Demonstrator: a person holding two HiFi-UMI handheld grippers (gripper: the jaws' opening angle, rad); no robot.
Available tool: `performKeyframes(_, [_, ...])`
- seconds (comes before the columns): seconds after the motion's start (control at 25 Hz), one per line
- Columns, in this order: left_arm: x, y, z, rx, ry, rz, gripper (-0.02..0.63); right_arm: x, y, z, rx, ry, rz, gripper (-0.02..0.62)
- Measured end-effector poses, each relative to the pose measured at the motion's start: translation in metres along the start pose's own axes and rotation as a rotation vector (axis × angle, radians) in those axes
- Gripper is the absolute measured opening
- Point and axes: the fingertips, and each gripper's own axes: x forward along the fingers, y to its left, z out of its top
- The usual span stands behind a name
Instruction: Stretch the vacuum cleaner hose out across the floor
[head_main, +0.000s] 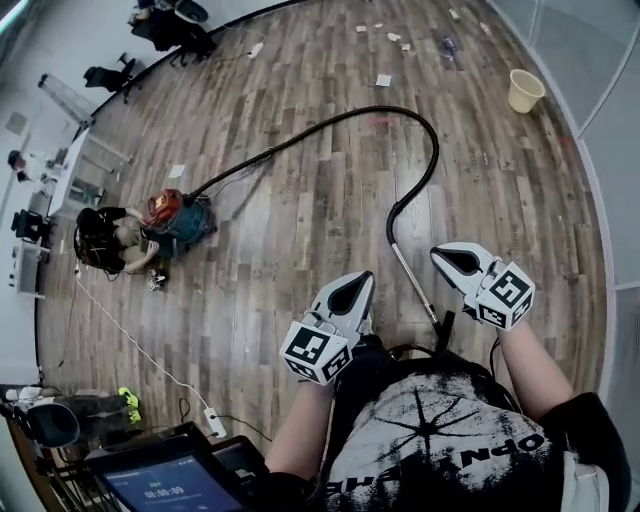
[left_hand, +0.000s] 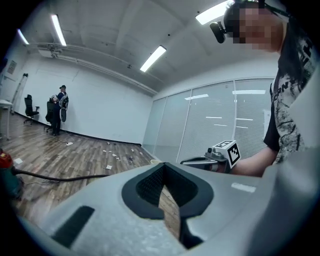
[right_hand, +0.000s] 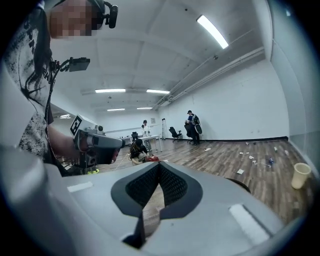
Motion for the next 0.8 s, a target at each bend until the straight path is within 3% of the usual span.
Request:
performKeyframes(0.48, [0.067,0.081,0.02,0.118,0.127,-0.359,0.0,0.054,-0.044,0.026,0.025,-0.054,-0.345,0.005])
performKeyframes(0.8, [0.098,0.088,-0.011,0.129,0.195,-0.552,0.0,0.055,-0.047,-0.013,0.077,-0.025,-0.519,0.005])
